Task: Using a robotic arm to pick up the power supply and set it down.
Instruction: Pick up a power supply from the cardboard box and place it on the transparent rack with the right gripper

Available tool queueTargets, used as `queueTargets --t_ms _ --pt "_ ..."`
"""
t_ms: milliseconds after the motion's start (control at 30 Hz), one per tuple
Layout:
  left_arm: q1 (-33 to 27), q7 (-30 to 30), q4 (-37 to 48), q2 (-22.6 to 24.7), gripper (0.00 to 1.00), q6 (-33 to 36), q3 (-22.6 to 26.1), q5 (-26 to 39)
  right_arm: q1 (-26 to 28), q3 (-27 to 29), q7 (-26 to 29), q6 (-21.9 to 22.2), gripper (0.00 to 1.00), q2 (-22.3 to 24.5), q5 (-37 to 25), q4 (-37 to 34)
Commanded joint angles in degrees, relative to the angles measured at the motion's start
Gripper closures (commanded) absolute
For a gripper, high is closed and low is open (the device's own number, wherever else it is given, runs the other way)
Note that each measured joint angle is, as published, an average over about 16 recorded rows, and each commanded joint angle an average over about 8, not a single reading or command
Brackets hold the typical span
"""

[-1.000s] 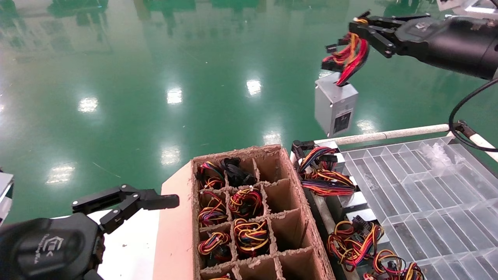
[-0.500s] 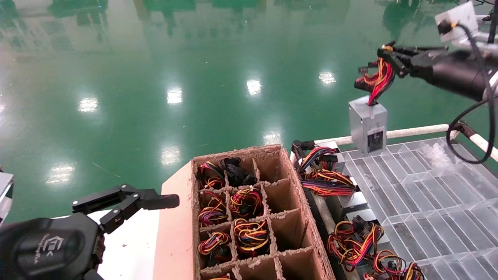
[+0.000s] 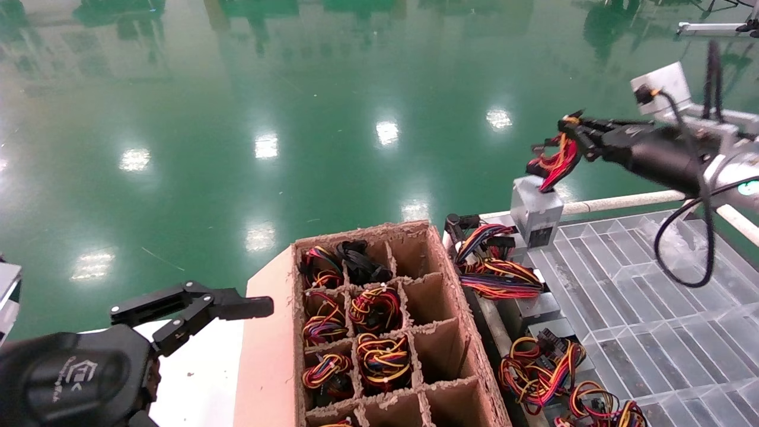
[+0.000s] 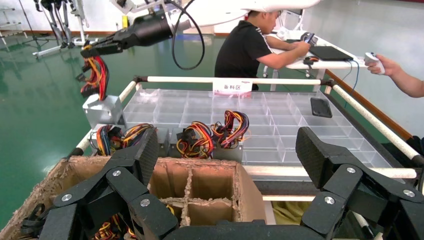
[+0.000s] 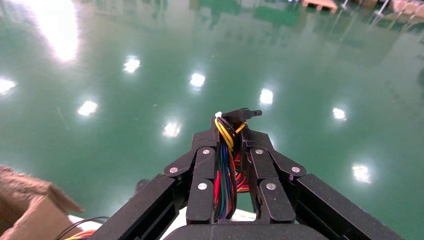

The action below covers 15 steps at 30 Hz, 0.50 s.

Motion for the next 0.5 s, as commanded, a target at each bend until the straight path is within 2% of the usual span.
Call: queueTargets --t_ms 33,500 --pt "0.0 0.0 0.0 0.0 0.0 0.0 0.0 0.0 -0.51 0.0 0.11 0.08 1.0 -0.47 0.0 -0.12" --pt "0.0 0.01 0.0 -0.01 0.0 -0.01 0.02 -0.01 -3.69 0.71 1.86 -2.91 1.0 0.51 0.95 -0.64"
